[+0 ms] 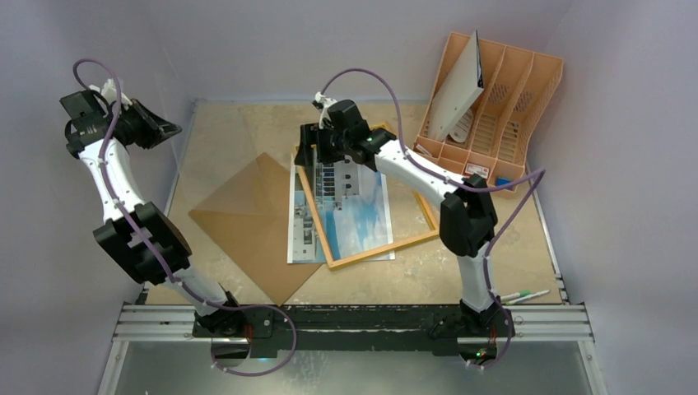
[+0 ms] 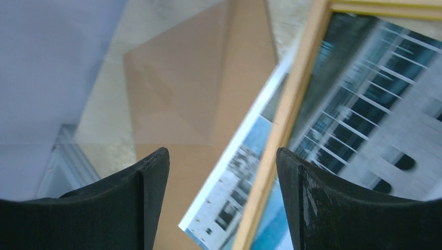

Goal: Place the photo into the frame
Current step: Pick up the photo frame item at the center of the board, then move the photo frame to the center of the board, then place the photo frame item in the photo frame.

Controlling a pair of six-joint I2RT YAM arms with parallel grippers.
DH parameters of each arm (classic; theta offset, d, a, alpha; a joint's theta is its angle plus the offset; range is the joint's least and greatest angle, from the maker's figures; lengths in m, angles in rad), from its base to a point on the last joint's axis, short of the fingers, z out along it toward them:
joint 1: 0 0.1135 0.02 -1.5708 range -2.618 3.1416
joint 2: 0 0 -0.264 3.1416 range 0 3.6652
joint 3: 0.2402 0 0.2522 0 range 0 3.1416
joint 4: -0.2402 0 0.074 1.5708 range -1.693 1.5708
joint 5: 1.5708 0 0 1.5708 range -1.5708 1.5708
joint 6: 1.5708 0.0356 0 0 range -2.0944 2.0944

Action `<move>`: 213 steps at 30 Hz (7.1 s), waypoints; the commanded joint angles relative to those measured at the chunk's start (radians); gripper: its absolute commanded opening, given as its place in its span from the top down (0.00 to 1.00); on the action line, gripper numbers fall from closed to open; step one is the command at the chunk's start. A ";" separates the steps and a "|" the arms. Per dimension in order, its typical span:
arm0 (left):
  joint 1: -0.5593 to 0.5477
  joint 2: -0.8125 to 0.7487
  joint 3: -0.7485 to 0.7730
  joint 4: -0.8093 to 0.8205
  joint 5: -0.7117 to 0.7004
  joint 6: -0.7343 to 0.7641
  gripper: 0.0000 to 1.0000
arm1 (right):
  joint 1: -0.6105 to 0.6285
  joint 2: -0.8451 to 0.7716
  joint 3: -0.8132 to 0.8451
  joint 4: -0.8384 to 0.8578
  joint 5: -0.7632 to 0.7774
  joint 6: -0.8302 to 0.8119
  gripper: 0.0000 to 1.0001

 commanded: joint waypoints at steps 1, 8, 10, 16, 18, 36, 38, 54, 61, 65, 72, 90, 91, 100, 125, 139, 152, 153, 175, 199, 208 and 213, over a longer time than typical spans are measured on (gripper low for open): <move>-0.010 -0.120 0.074 0.039 0.011 -0.036 1.00 | -0.010 -0.053 -0.121 -0.113 0.199 -0.043 0.22; -0.086 -0.240 0.063 0.104 0.005 -0.108 1.00 | -0.009 -0.013 -0.223 -0.127 0.130 -0.056 0.25; -0.097 -0.275 0.050 0.133 0.007 -0.131 1.00 | -0.007 -0.006 -0.251 -0.108 0.080 -0.046 0.26; -0.100 -0.368 -0.020 0.258 0.000 -0.272 1.00 | 0.040 0.028 -0.304 -0.059 -0.033 -0.049 0.26; -0.100 -0.386 -0.035 0.286 0.000 -0.298 1.00 | 0.063 0.031 -0.317 -0.036 -0.052 -0.036 0.26; -0.118 -0.436 -0.146 0.376 -0.009 -0.383 1.00 | 0.188 0.195 -0.085 -0.019 -0.241 0.085 0.42; -0.125 -0.438 -0.149 0.377 -0.008 -0.384 1.00 | 0.186 0.167 -0.095 -0.022 -0.228 0.100 0.41; -0.140 -0.369 -0.102 0.629 0.100 -0.531 1.00 | -0.170 -0.451 -0.625 0.242 -0.030 -0.085 0.23; -0.170 -0.316 -0.130 0.953 0.171 -0.775 1.00 | -0.350 -0.584 -0.585 0.305 -0.152 0.028 0.19; -0.264 -0.293 -0.109 1.041 0.190 -0.856 1.00 | -0.353 -0.633 -0.570 0.493 -0.192 0.220 0.04; -0.316 -0.267 -0.081 1.337 0.227 -1.157 1.00 | -0.388 -0.597 -0.455 0.703 -0.229 0.419 0.01; -0.353 -0.264 0.000 1.566 0.232 -1.432 1.00 | -0.451 -0.396 -0.127 0.788 -0.526 0.466 0.02; -0.355 -0.265 -0.001 1.581 0.230 -1.446 1.00 | -0.451 -0.390 -0.116 0.789 -0.534 0.472 0.02; -0.358 -0.268 0.010 1.493 0.231 -1.396 1.00 | -0.431 -0.428 -0.194 1.173 -0.700 0.680 0.14; -0.358 -0.287 -0.130 1.231 0.274 -1.140 0.51 | -0.432 -0.489 -0.337 1.027 -0.669 0.751 1.00; -0.347 -0.343 -0.334 0.168 -0.179 -0.276 0.19 | -0.439 -0.568 -0.614 0.490 -0.585 0.583 1.00; -0.363 -0.382 -0.755 0.182 -0.209 -0.218 0.34 | -0.437 -0.498 -0.722 0.498 -0.591 0.501 1.00; -0.364 -0.382 -0.768 0.190 -0.203 -0.220 0.35 | -0.437 -0.498 -0.732 0.532 -0.591 0.522 1.00; -0.409 -0.391 -1.115 0.670 -0.123 -0.460 0.42 | -0.417 -0.434 -1.038 0.874 -0.473 0.561 1.00; -0.470 -0.275 -1.110 0.756 -0.153 -0.444 0.44 | -0.418 -0.370 -1.113 0.978 -0.570 0.541 0.67; -0.474 -0.243 -1.086 0.752 -0.168 -0.406 0.50 | -0.417 -0.340 -1.104 1.010 -0.634 0.491 0.98; -0.477 -0.228 -1.085 0.757 -0.171 -0.399 0.51 | -0.417 -0.354 -1.095 1.055 -0.669 0.534 1.00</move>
